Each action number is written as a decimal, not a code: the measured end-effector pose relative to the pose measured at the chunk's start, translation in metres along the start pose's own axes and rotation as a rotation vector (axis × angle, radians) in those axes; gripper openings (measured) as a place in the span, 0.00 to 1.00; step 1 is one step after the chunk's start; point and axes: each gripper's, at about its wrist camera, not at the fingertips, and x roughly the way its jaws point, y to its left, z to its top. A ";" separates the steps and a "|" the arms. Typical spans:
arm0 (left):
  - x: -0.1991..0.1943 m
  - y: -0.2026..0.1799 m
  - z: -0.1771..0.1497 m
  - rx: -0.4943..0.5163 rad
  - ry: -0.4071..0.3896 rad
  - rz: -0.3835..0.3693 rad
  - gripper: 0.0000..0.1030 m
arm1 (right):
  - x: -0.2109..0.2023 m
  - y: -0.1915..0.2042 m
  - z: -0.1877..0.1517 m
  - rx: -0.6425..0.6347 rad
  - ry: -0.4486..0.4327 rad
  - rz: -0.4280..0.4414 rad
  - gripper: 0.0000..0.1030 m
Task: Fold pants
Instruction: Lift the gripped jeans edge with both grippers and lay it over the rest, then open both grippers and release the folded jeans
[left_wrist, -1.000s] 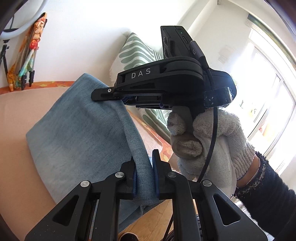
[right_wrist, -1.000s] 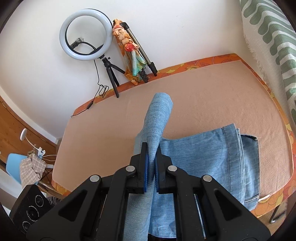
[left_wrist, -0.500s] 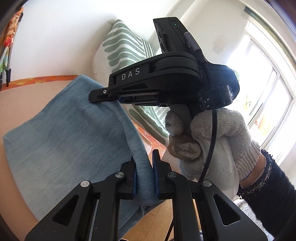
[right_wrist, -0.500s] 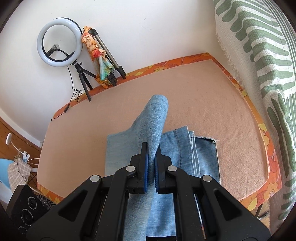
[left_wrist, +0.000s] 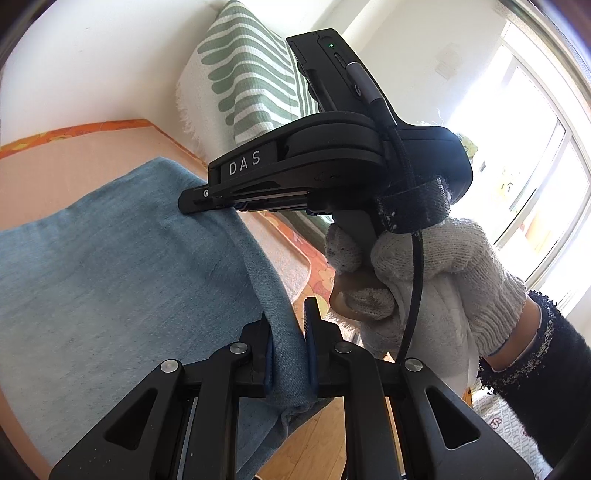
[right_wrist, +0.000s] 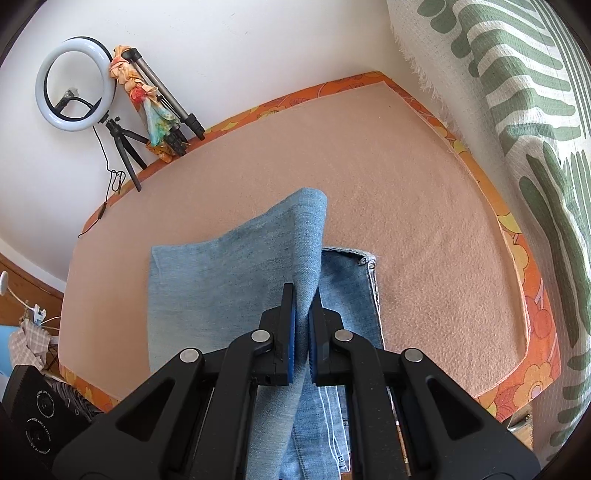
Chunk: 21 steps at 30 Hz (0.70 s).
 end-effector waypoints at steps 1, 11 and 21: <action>0.003 0.001 0.001 -0.001 0.007 0.007 0.12 | 0.003 -0.002 0.000 -0.002 0.005 -0.001 0.06; 0.006 -0.006 -0.001 0.021 0.041 0.016 0.20 | 0.024 -0.016 -0.002 -0.024 0.022 0.004 0.06; -0.037 0.005 -0.011 0.030 0.021 0.054 0.20 | 0.035 -0.022 -0.010 -0.048 0.019 -0.010 0.06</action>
